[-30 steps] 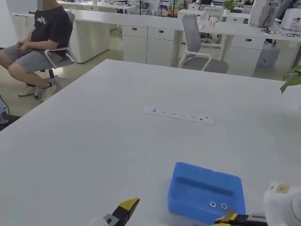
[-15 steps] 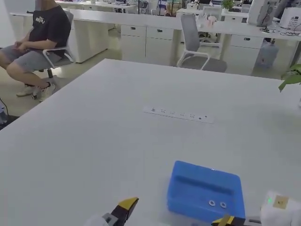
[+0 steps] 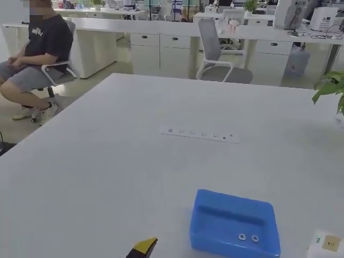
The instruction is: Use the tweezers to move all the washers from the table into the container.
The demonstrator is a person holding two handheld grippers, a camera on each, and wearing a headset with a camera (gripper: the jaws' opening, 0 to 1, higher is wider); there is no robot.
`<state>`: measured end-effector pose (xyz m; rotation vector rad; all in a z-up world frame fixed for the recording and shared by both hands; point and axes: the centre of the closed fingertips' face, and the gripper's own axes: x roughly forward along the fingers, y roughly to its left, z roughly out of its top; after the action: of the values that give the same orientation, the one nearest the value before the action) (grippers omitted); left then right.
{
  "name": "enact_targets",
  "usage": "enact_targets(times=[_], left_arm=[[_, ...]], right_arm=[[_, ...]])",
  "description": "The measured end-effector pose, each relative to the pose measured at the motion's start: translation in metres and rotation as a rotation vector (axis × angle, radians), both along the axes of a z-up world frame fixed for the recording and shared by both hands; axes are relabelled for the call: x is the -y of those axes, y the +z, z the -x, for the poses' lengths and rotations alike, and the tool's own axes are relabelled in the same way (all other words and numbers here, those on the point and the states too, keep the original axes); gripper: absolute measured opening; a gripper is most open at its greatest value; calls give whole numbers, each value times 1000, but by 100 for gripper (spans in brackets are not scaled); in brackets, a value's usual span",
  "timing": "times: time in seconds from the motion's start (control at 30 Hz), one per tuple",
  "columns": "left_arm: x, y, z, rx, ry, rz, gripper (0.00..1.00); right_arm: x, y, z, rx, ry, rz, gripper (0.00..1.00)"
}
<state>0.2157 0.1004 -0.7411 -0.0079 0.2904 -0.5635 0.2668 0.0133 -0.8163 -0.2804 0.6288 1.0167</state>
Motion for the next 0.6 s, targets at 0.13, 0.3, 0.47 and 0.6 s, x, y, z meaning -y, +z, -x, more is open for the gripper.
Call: enact_targets(times=[0.13, 0.3, 0.47, 0.6], left_arm=[[2, 4, 0, 8, -8, 28, 87], [1, 4, -1, 11, -4, 26, 87], [-1, 4, -1, 14, 5, 29, 87], [-1, 4, -1, 10, 9, 26, 87]], right_arm=[[0, 0, 0, -1, -11, -1, 3], [-2, 0, -4, -12, -23, 2, 3], [-10, 0, -4, -46, -51, -16, 3], [-18, 9, -3, -62, -87, -86, 3]])
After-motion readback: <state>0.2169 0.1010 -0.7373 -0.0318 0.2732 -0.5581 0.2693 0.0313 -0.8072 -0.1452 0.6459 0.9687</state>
